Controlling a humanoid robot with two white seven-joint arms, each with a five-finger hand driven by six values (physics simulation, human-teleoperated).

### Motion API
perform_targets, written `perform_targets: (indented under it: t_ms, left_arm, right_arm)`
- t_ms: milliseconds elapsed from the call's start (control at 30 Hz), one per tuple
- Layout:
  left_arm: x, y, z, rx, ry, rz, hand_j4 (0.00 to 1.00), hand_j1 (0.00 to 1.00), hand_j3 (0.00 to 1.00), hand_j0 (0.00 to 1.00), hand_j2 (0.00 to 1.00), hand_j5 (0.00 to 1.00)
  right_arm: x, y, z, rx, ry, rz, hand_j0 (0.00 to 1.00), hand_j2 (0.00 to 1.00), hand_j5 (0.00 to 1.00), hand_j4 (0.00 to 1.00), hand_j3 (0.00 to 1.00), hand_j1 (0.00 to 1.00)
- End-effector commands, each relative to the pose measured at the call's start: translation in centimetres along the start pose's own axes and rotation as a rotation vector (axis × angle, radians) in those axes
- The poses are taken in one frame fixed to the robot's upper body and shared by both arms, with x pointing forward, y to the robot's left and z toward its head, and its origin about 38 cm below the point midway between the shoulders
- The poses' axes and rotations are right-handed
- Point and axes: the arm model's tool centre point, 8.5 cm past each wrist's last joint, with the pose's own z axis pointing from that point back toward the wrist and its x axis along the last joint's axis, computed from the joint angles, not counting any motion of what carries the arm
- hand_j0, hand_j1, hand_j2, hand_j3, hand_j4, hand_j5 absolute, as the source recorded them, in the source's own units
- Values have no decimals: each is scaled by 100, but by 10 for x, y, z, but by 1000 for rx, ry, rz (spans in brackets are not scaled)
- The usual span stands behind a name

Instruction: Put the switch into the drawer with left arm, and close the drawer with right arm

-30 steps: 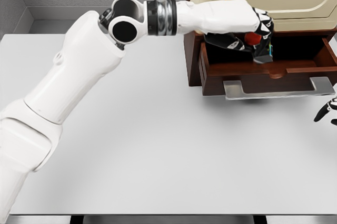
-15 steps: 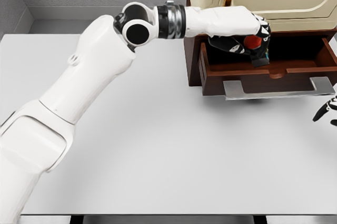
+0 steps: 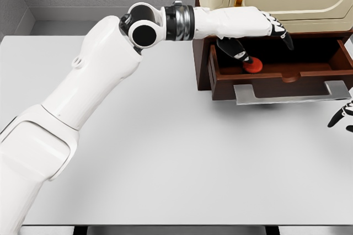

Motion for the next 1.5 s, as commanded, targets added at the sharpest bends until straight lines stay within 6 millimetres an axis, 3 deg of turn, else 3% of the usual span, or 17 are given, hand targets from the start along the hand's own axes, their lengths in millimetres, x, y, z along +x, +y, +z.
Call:
perform_targets:
  t_ms: [0,133,267,333,367,433,467,500,600,633,767,867,933,1033,1100,1167,1467]
  left_arm:
    - [-1,-2,0,-10,10,-7,85,85,85,85,85,85]
    - [-2,-1,-1,-28,24,-33,85,85,85,85,85,85]
    - [25,45,-2,120,-140,55,86,86,86,86,86,86]
    - [46,68,25,148,-251,71,89,89,89,89,89,89]
    - [52,65,38,131,-283,88,89,89,89,89,89,89]
    - [56,41,97,75,-330,264,89,89,89,89,89,89]
    - [71,35,132,13,-349,345,90,90,90,90,90,90]
    - [87,35,152,2,-382,416,100,100,100,100,100,100]
    - [80,29,148,-103,-159,598,100,100,100,100,100,100]
    - [79,23,142,-165,-44,777,100,100,100,100,100,100]
    - [81,30,137,-204,23,907,100,100,100,100,100,100]
    - [80,22,96,-169,129,933,100,100,100,100,100,100]
    - [81,11,87,-176,125,987,100,100,100,100,100,100]
    - [55,11,73,-73,209,1075,100,100,100,100,100,100]
    - [39,10,72,-43,249,1099,100,100,100,100,100,100]
    - [39,14,73,-31,236,1116,100,100,100,100,100,100]
    - [34,-8,73,-42,244,1166,100,100,100,100,100,100]
  right_arm:
    - [0,-1,0,-3,-1,-5,55,55,55,55,55,55]
    - [0,-1,0,-3,-1,-5,56,56,56,56,56,56]
    - [0,0,0,-2,-2,-6,56,56,56,56,56,56]
    - [0,0,0,-2,-2,-6,56,56,56,56,56,56]
    - [0,0,0,-2,-2,-8,56,56,56,56,56,56]
    - [0,0,0,-1,-1,-7,56,56,56,56,56,56]
    - [0,1,0,0,-2,-8,56,56,56,56,56,56]
    - [0,1,-1,1,-3,-9,56,56,56,56,56,56]
    - [0,2,-1,2,-4,-10,56,56,56,56,56,56]
    - [0,1,-1,1,-4,-9,56,56,56,56,56,56]
    - [0,1,-1,1,-4,-9,56,56,56,56,56,56]
    - [0,2,-1,2,-4,-10,56,56,56,56,56,56]
    - [0,1,-1,1,-4,-9,56,56,56,56,56,56]
    - [0,2,-1,2,-4,-10,56,56,56,56,56,56]
    - [0,2,-1,3,-4,-11,56,56,56,56,56,56]
    - [0,2,-1,2,-4,-10,57,57,57,57,57,57]
    - [0,2,-1,3,-4,-11,57,57,57,57,57,57]
